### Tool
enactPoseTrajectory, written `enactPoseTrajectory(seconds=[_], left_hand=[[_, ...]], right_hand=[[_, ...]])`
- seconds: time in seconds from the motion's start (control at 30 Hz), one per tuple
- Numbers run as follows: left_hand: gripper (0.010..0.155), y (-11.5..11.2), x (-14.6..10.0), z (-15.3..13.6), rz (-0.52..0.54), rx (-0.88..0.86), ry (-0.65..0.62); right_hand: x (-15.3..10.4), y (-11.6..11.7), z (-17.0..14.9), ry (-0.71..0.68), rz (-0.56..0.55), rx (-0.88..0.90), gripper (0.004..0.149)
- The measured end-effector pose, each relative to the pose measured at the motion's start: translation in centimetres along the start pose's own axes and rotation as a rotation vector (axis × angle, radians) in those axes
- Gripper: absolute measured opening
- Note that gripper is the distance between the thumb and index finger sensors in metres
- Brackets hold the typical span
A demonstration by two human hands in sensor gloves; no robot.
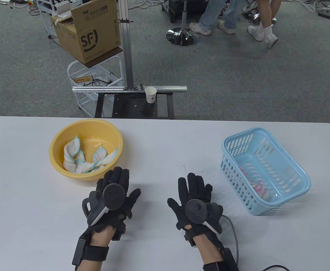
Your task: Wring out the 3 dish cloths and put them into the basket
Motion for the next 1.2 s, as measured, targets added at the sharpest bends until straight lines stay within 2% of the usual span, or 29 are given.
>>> enactPoseTrajectory(seconds=[0.13,0.23,0.33,0.47,0.63,0.83,0.97,1.1,1.2], left_hand=[[0.087,3.4,0.9,-1.0,-0.016,-0.014,0.046],[0.087,6.2,2.3,-2.7,-0.014,0.072,0.121],[0.087,8.0,3.8,-4.6,-0.059,0.100,0.191],[0.087,9.0,5.8,-7.0,-0.132,0.069,0.267],[0.086,8.4,8.6,-8.9,-0.260,0.037,0.336],[0.082,6.2,11.6,-10.6,-0.428,-0.080,0.402],[0.082,4.9,13.1,-11.3,-0.490,-0.049,0.430],[0.083,3.4,14.4,-11.7,-0.630,-0.057,0.465],[0.082,2.9,15.1,-11.8,-0.645,-0.055,0.466]], right_hand=[[-0.1,-0.1,-0.2,0.007,0.001,0.010,0.081],[-0.1,0.0,-0.4,0.017,0.008,0.020,0.081],[-0.2,-0.1,-0.5,0.020,0.007,0.023,0.081],[-0.1,-0.1,-0.4,0.012,0.002,0.022,0.080],[-0.2,0.0,-0.4,0.009,0.014,0.019,0.080],[-0.2,-0.1,-0.4,0.009,0.019,0.022,0.080],[-0.2,-0.1,-0.5,0.009,0.028,0.021,0.080],[-0.2,-0.1,-0.6,0.010,0.033,0.022,0.080],[-0.2,-0.1,-0.8,0.016,0.040,0.024,0.079]])
Point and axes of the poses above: the tracker on the back of each hand, its own z axis roughly to the thumb side, its own x axis roughly from the wrist to the fingertips, y = z × x, the point moved 2 cm from there along x, roughly from the wrist to the fingertips, and after that the axes turned 11 degrees about -z, right-handed, at the moved point
